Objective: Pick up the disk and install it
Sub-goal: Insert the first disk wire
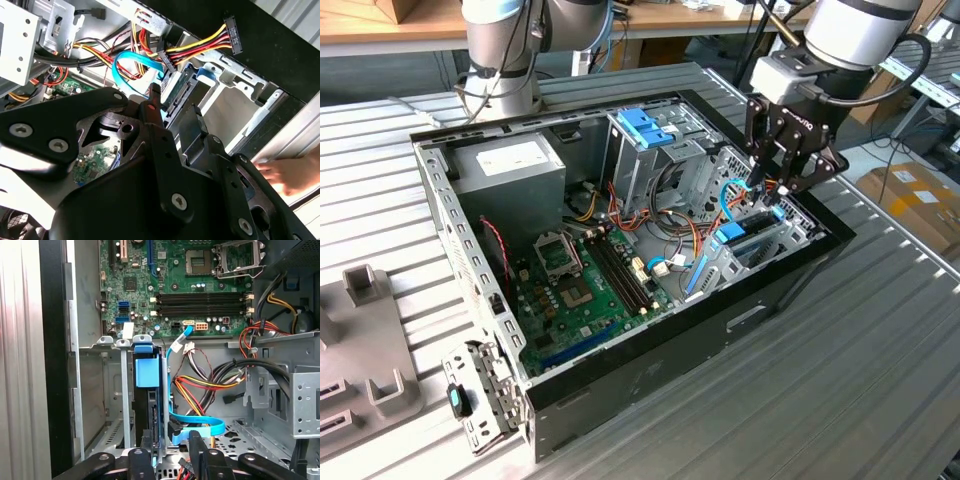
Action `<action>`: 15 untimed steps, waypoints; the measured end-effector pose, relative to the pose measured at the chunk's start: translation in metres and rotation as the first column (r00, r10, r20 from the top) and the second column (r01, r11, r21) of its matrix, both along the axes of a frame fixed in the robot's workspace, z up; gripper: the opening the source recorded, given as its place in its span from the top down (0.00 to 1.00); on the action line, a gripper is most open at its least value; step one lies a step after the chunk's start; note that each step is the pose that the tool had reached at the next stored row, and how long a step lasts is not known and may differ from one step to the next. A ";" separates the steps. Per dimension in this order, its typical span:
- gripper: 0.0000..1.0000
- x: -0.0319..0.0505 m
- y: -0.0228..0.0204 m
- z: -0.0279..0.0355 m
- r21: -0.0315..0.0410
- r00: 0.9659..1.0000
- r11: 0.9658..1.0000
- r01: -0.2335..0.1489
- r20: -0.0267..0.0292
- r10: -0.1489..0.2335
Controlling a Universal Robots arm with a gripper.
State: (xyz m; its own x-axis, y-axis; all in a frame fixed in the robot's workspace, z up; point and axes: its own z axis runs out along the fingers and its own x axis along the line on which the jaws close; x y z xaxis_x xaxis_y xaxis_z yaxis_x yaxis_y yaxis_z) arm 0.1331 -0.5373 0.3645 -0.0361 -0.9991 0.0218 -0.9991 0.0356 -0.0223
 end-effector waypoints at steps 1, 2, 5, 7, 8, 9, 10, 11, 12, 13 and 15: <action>0.58 -0.0009 0.0000 0.0000 0.000 1.000 1.000 0.000 0.002 0.000; 0.58 -0.0017 -0.0001 0.0000 0.000 1.000 1.000 0.000 0.002 0.000; 0.58 -0.0017 0.0000 0.0005 0.000 1.000 1.000 0.000 0.003 0.000; 0.58 -0.0017 0.0000 0.0029 0.000 1.000 1.000 0.000 0.003 0.000; 0.58 -0.0018 0.0000 0.0042 0.000 1.000 1.000 0.000 0.003 0.000; 0.58 -0.0018 0.0000 0.0041 0.000 1.000 1.000 0.000 0.003 0.000; 0.58 -0.0017 -0.0001 0.0041 0.000 1.000 1.000 0.000 0.003 0.000; 0.58 -0.0018 -0.0009 0.0042 -0.001 1.000 1.000 0.000 0.003 0.000; 0.58 -0.0028 -0.0010 0.0042 0.000 1.000 1.000 0.000 0.003 0.000; 0.58 -0.0041 -0.0011 0.0041 0.002 1.000 1.000 0.000 0.003 0.000; 0.58 -0.0050 -0.0015 0.0040 0.002 1.000 1.000 0.000 0.003 0.000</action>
State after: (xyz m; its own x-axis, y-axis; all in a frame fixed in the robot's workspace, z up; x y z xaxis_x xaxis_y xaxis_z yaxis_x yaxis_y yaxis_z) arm 0.1281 -0.5387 0.3684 -0.0360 -0.9992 0.0193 -0.9991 0.0355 -0.0249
